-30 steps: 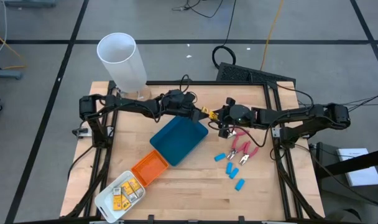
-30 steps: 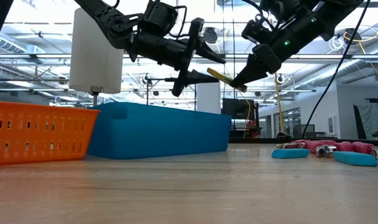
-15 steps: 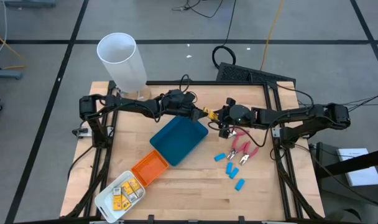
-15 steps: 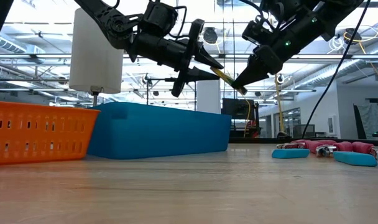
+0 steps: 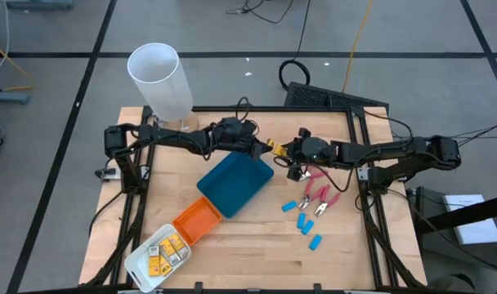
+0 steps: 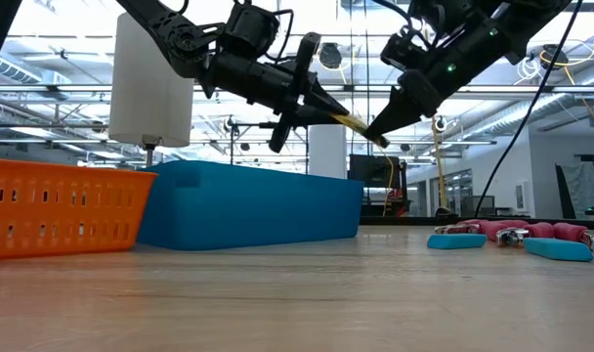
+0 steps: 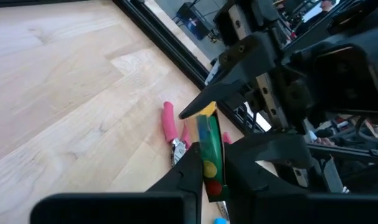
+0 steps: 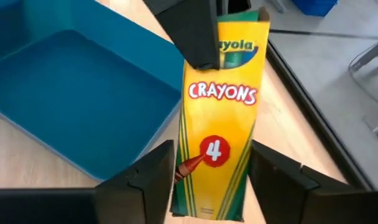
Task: Pick & Place School Supplies
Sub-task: Put the yellow crayon box into the white bin
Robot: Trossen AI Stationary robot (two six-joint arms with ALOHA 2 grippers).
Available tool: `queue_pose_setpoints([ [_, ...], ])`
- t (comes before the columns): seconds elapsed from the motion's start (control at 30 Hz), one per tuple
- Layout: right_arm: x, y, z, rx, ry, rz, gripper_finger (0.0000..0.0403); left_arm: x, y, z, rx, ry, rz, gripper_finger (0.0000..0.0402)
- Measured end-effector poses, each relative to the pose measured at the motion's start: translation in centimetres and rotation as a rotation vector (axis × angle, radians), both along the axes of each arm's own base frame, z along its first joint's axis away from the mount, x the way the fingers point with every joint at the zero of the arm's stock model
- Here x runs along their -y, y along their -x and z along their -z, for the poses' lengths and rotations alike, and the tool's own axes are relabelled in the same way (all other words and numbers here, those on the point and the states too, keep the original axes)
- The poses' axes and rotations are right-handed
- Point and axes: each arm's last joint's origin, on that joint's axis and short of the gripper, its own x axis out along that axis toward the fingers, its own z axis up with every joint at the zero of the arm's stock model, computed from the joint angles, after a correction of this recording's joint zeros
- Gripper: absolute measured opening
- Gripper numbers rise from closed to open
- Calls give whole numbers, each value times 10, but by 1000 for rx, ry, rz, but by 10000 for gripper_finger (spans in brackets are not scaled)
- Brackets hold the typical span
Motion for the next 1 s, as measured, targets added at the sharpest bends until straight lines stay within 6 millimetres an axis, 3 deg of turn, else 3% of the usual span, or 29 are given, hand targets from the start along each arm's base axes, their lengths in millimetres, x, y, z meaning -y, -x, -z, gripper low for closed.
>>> queue_pose_setpoints([
  [0.33,-1,9,-6,8,-47,31,287,-3,1,-2,15,-24,0,55],
  [0.5,-1,30,-20,-7,-10,124,298,-3,3,-6,31,-37,84,33],
  [0.67,-3,52,-31,10,-58,192,294,0,14,-26,43,-46,170,32],
  [0.83,-5,63,-33,8,-110,229,291,21,36,-50,-18,-91,305,46],
  [1.0,-5,63,-31,-6,-129,240,291,56,75,-68,-206,-89,467,30],
])
